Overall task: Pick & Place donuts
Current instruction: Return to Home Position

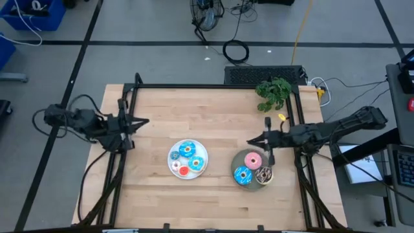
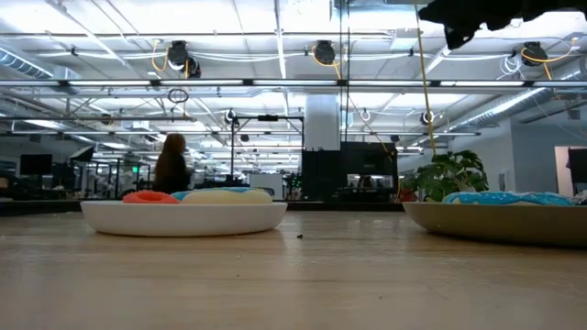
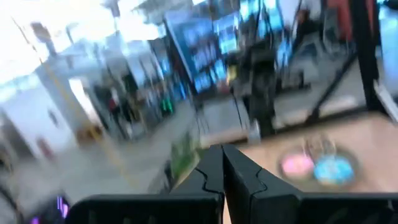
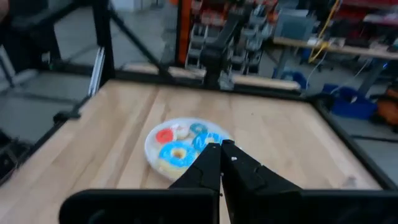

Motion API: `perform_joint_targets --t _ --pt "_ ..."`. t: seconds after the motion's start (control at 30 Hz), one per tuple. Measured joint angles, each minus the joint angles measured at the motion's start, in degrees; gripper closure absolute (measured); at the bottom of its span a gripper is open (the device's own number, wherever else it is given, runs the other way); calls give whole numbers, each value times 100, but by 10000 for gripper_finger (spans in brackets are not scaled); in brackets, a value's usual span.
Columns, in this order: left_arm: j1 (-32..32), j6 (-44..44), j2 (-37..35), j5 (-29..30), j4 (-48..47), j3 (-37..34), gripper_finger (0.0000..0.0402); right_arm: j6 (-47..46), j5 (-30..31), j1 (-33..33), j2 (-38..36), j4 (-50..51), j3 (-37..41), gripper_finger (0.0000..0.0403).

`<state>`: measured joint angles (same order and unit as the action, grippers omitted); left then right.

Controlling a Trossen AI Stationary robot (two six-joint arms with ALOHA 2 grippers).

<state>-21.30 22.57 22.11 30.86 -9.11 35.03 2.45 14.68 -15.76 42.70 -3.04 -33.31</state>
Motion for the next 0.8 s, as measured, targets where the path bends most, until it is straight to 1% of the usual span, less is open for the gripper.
perform_joint_targets --t 0.07,0.17,0.2,0.3,0.33,0.4,0.47,0.5,0.57,0.6,0.63,0.73,0.8 --pt "216 349 17 -276 597 -223 398 -1 -126 145 -271 -181 174 403" --pt "697 377 79 -306 724 -488 398 -113 -280 299 -642 -150 393 403" --pt "888 363 78 -456 881 -619 399 -113 -280 313 -749 -144 470 403" --pt "1416 330 11 -1430 1899 -1004 399 15 -279 305 -1047 -137 687 403" --pt "1576 368 -24 -1636 2075 -1081 399 26 -278 305 -1131 -150 748 403" --pt "1920 337 -140 -1677 1992 -1115 399 10 -279 307 -1302 -131 887 403" --pt "2269 163 -313 -1793 1565 -1120 399 -61 -279 305 -1479 -107 1008 403" --pt "2428 21 -405 -2048 1391 -1127 399 -73 -279 305 -1590 -104 1079 403" --pt "2709 -198 -562 -2832 1409 -1152 400 -54 -278 305 -1794 -164 1227 403" --pt "2811 -291 -621 -3116 1507 -1190 400 8 -268 305 -1895 -189 1292 403" --pt "2883 -376 -662 -3253 1579 -1223 400 87 -235 305 -1990 -191 1345 403" --pt "3073 -428 -780 -3075 1415 -1366 400 224 54 307 -2251 -226 1469 403" --pt "3167 -507 -859 -3146 1433 -1490 400 266 26 309 -2401 -256 1533 403"
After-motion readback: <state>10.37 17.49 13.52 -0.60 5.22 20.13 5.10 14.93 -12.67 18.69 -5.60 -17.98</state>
